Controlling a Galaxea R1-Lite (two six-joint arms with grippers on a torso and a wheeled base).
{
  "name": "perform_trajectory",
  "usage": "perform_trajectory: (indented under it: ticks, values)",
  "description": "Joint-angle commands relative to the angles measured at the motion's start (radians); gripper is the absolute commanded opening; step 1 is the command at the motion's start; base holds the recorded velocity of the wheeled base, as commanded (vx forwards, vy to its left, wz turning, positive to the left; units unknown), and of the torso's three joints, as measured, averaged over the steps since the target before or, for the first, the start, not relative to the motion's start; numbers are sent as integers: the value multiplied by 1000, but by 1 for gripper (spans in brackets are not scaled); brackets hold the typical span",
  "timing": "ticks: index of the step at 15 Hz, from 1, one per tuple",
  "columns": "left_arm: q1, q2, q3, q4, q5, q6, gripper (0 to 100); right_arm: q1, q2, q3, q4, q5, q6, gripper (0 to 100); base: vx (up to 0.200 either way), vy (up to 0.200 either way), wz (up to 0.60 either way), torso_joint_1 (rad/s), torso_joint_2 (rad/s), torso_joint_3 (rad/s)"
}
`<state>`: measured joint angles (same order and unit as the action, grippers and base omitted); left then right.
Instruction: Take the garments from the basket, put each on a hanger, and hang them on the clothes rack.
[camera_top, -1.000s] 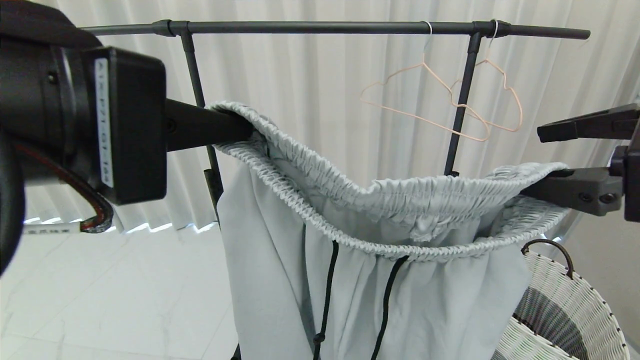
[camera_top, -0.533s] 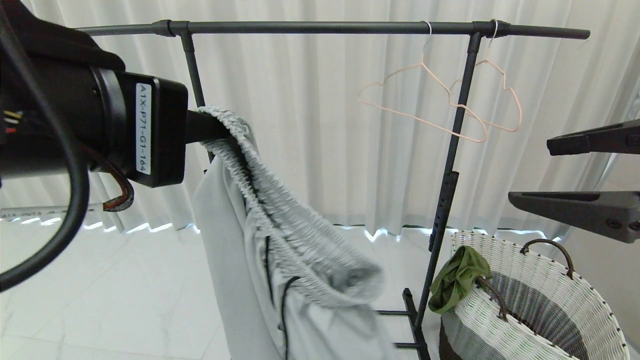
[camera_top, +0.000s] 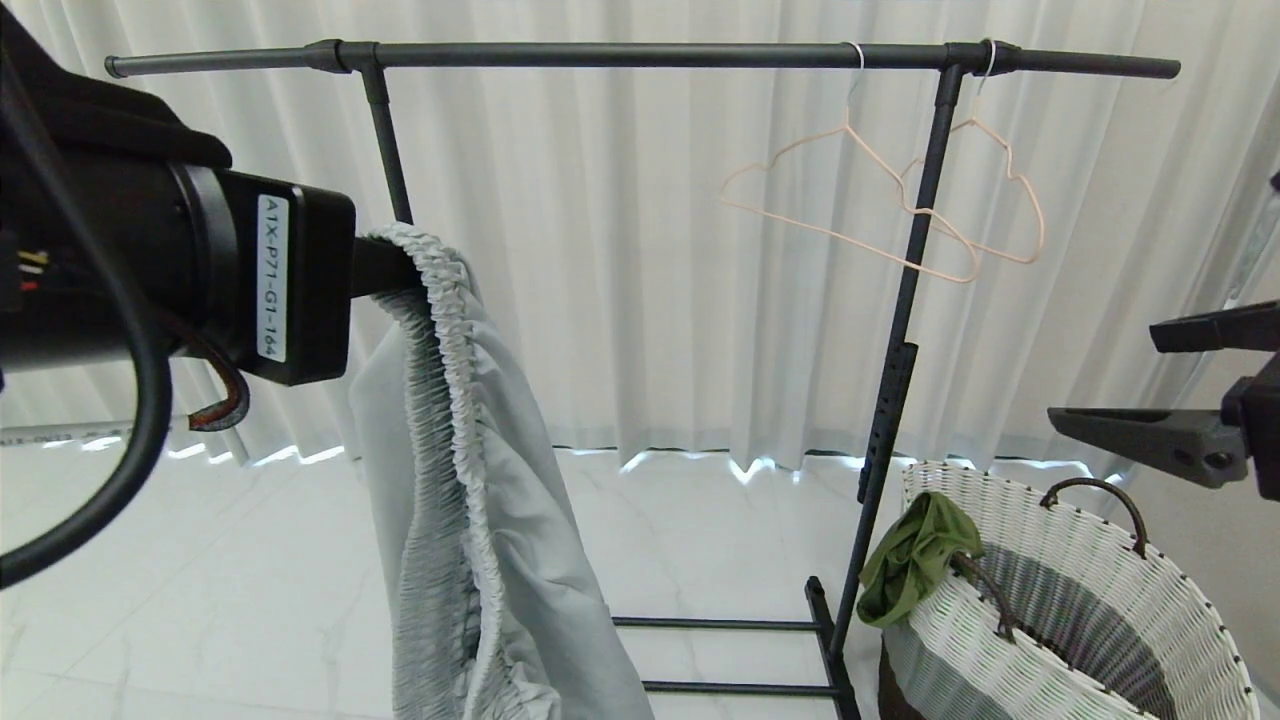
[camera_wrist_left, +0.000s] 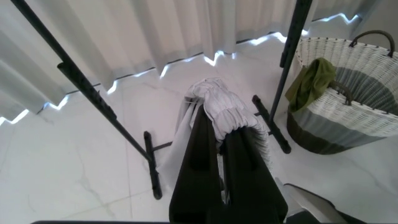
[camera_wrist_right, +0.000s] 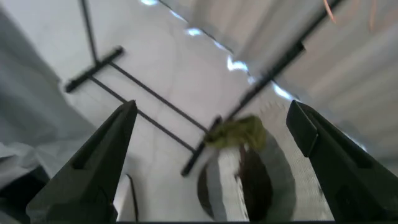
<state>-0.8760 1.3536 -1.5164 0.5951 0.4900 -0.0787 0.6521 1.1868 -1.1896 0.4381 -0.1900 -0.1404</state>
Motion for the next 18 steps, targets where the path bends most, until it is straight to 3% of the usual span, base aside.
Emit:
perform_trajectory:
  ticks: [1, 5, 8, 10, 12, 15, 18]
  values:
    - [0, -18, 12, 0, 1, 2, 0, -65, 7, 64, 1, -25, -2, 100, 0, 0, 0, 0, 0, 0]
    - [0, -42, 54, 0, 1, 7, 0, -135, 8, 174, -15, -111, -51, 100, 0, 0, 0, 0, 0, 0]
    - [0, -56, 79, 0, 1, 7, 0, -137, 4, 295, -154, -157, -61, 100, 0, 0, 0, 0, 0, 0]
    - [0, -60, 84, 0, 1, 7, 0, -137, 0, 409, -288, -252, -111, 100, 0, 0, 0, 0, 0, 0]
    - [9, -67, 88, 0, 1, 7, 0, -137, -7, 467, -323, -292, -125, 100, 0, 0, 0, 0, 0, 0]
    - [18, -90, 114, 0, 1, 8, 0, -137, -44, 538, -338, -305, -149, 100, 0, 0, 0, 0, 0, 0]
    - [20, -94, 124, 0, 1, 8, 0, -135, -147, 657, -354, -304, -277, 100, 0, 0, 0, 0, 0, 0]
